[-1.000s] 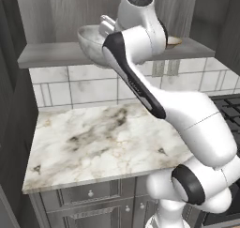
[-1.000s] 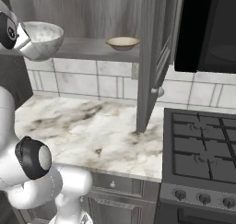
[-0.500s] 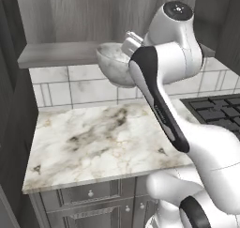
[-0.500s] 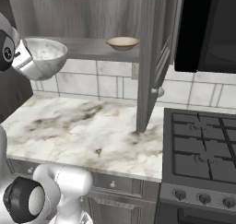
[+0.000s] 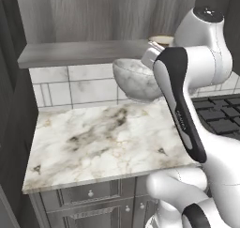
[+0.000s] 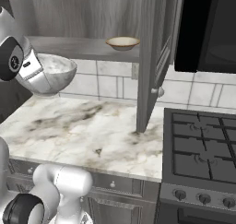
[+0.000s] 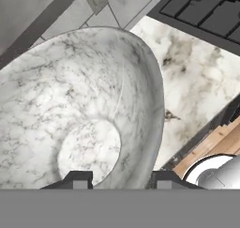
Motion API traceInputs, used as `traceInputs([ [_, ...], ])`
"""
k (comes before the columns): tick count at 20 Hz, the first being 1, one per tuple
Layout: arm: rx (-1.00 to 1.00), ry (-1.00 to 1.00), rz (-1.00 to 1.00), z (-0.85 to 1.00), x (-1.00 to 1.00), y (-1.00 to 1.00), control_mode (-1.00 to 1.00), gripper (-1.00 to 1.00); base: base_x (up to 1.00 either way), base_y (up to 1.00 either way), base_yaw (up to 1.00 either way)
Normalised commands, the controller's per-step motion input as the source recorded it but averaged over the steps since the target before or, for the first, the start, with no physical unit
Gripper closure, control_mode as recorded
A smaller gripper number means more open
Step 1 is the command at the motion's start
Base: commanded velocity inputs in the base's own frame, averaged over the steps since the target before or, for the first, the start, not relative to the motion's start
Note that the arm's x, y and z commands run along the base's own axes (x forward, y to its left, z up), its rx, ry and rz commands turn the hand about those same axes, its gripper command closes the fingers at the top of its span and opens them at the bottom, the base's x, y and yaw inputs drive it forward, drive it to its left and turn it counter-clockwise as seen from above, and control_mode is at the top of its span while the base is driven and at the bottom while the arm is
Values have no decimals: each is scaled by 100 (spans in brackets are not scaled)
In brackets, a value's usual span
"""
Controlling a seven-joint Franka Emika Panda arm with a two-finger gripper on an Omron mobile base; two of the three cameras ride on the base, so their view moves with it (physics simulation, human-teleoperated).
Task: Take the smaller bowl and place it next to the appetizer plate on the dining counter , and place the larger bowl next to the plate with cooked food.
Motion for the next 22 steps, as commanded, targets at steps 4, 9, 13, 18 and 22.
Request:
traceInputs([
  [4, 0, 7, 0, -1, -8, -11, 100, 100, -12, -13, 1],
  [9, 0, 0, 0, 0, 0, 0, 100, 100, -46, -8, 5],
  [13, 0, 0, 0, 0, 0, 0, 100, 100, -54, 0, 7],
  [18, 0, 0, 0, 0, 0, 0, 100, 100, -63, 0, 6],
  [22, 0, 0, 0, 0, 0, 0, 100, 100, -56, 0, 0],
])
